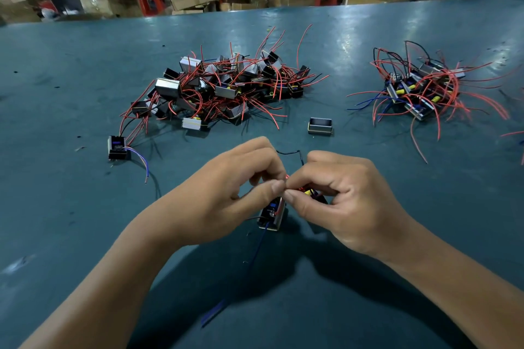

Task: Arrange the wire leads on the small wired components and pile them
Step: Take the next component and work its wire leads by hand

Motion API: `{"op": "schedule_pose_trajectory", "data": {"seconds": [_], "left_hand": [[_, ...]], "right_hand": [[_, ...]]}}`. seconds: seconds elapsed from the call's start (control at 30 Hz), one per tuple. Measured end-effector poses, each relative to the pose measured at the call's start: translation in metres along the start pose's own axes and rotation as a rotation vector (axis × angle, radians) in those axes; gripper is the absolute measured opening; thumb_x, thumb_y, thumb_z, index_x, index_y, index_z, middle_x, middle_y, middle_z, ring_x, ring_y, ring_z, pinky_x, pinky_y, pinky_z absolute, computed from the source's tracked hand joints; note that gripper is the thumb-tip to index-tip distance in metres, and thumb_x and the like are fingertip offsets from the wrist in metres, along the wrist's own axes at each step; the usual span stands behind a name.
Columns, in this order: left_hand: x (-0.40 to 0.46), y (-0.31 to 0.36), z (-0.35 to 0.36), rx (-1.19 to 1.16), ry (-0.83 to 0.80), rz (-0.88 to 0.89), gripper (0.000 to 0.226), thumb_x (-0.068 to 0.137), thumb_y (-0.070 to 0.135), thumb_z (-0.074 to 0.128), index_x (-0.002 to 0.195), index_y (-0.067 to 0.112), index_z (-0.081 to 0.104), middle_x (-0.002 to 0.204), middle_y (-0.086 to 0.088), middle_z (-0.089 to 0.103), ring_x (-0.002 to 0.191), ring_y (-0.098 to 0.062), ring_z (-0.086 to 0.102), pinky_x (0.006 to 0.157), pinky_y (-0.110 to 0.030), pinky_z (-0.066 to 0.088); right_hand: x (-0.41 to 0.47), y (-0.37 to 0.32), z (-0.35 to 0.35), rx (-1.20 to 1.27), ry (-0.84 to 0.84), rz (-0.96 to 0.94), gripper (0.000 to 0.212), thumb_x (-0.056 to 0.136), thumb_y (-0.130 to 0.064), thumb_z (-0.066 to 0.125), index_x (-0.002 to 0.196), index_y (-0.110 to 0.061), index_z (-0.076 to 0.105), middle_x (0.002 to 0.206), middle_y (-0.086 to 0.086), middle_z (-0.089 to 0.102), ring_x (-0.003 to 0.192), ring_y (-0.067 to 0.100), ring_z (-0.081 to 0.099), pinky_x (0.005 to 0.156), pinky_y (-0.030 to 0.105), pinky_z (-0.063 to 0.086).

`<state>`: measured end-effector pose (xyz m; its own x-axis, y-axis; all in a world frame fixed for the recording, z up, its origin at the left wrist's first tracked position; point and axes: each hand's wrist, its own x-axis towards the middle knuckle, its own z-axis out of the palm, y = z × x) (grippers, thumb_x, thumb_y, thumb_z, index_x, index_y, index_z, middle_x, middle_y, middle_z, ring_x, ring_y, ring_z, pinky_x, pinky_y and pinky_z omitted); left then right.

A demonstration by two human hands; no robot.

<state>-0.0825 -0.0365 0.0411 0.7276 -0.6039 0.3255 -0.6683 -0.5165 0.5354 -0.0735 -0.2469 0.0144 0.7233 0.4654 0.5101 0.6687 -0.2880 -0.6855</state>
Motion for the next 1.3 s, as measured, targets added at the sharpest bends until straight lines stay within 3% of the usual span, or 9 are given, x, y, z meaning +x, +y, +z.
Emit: {"op": "schedule_pose_trajectory", "data": {"seconds": [0.17, 0.23, 0.33, 0.43, 0.5, 0.63, 0.8, 1.03, 1.3], "left_hand": [[0.007, 0.008, 0.014, -0.606, 0.027, -0.507, 0.022, 0.080, 0.021, 0.053, 0.060, 0.027, 0.060, 0.059, 0.015, 0.049, 0.056, -0.006, 0.036, 0.052, -0.019, 0.030], [0.008, 0.007, 0.015, -0.714, 0.080, -0.564, 0.020, 0.081, 0.021, 0.058, 0.063, 0.026, 0.066, 0.056, 0.010, 0.050, 0.053, -0.006, 0.038, 0.050, -0.017, 0.031], [0.002, -0.002, 0.006, -0.401, 0.194, -0.316, 0.008, 0.086, 0.020, 0.066, 0.084, 0.027, 0.070, 0.073, -0.002, 0.059, 0.064, -0.023, 0.049, 0.060, -0.035, 0.040], [0.001, -0.006, 0.001, -0.041, 0.231, -0.020, 0.018, 0.085, 0.012, 0.074, 0.098, 0.025, 0.073, 0.094, 0.008, 0.062, 0.079, -0.016, 0.055, 0.071, -0.025, 0.042], [0.002, -0.006, 0.001, 0.058, 0.229, 0.067, 0.013, 0.086, 0.019, 0.076, 0.100, 0.021, 0.076, 0.096, 0.006, 0.061, 0.085, -0.015, 0.058, 0.076, -0.024, 0.045], [0.003, -0.009, 0.001, 0.200, 0.263, 0.144, 0.010, 0.087, 0.022, 0.075, 0.096, 0.018, 0.079, 0.092, 0.004, 0.062, 0.081, -0.023, 0.058, 0.074, -0.036, 0.047], [0.003, -0.009, 0.000, 0.247, 0.264, 0.197, 0.008, 0.090, 0.021, 0.072, 0.092, 0.016, 0.079, 0.091, 0.002, 0.062, 0.081, -0.019, 0.053, 0.074, -0.027, 0.043], [0.001, -0.010, -0.006, 0.181, 0.193, 0.201, 0.009, 0.089, 0.021, 0.072, 0.095, 0.018, 0.078, 0.094, 0.003, 0.067, 0.085, -0.023, 0.057, 0.076, -0.031, 0.048], [0.001, -0.009, -0.007, 0.149, 0.164, 0.198, 0.008, 0.084, 0.023, 0.077, 0.087, 0.016, 0.077, 0.091, 0.008, 0.068, 0.084, -0.020, 0.053, 0.078, -0.028, 0.045]], "right_hand": [[0.000, -0.002, 0.003, -0.112, 0.009, -0.016, 0.010, 0.085, -0.017, 0.070, 0.077, -0.012, 0.074, 0.064, -0.009, 0.044, 0.057, 0.005, 0.039, 0.054, 0.014, 0.027], [0.001, 0.000, 0.002, -0.095, 0.039, 0.010, 0.009, 0.084, -0.017, 0.070, 0.076, -0.012, 0.074, 0.063, -0.005, 0.046, 0.056, 0.005, 0.040, 0.054, 0.013, 0.026], [0.002, 0.002, -0.002, -0.020, 0.068, 0.054, 0.008, 0.083, -0.018, 0.072, 0.076, -0.014, 0.074, 0.061, -0.014, 0.045, 0.055, 0.002, 0.043, 0.055, 0.010, 0.027], [0.002, 0.002, -0.001, 0.063, 0.067, 0.096, 0.006, 0.082, -0.016, 0.071, 0.076, -0.014, 0.074, 0.063, -0.020, 0.050, 0.054, 0.000, 0.044, 0.055, 0.009, 0.029], [0.002, 0.002, -0.002, 0.092, 0.055, 0.108, 0.006, 0.082, -0.017, 0.071, 0.078, -0.013, 0.074, 0.063, -0.021, 0.050, 0.053, 0.001, 0.043, 0.054, 0.009, 0.028], [0.001, 0.001, -0.002, 0.123, 0.027, 0.103, 0.006, 0.082, -0.014, 0.071, 0.078, -0.011, 0.074, 0.062, -0.019, 0.050, 0.053, 0.000, 0.042, 0.054, 0.009, 0.027], [0.001, 0.002, -0.001, 0.160, -0.005, 0.109, 0.006, 0.081, -0.016, 0.072, 0.078, -0.013, 0.074, 0.063, -0.016, 0.049, 0.053, 0.001, 0.040, 0.054, 0.010, 0.027], [0.000, 0.003, -0.002, 0.253, -0.048, 0.140, 0.005, 0.081, -0.019, 0.072, 0.078, -0.016, 0.074, 0.065, -0.004, 0.049, 0.052, 0.003, 0.037, 0.055, 0.011, 0.027], [-0.001, 0.001, -0.001, 0.309, -0.105, 0.146, 0.005, 0.082, -0.014, 0.071, 0.080, -0.011, 0.074, 0.065, -0.019, 0.054, 0.056, 0.001, 0.044, 0.058, 0.010, 0.031]]}}
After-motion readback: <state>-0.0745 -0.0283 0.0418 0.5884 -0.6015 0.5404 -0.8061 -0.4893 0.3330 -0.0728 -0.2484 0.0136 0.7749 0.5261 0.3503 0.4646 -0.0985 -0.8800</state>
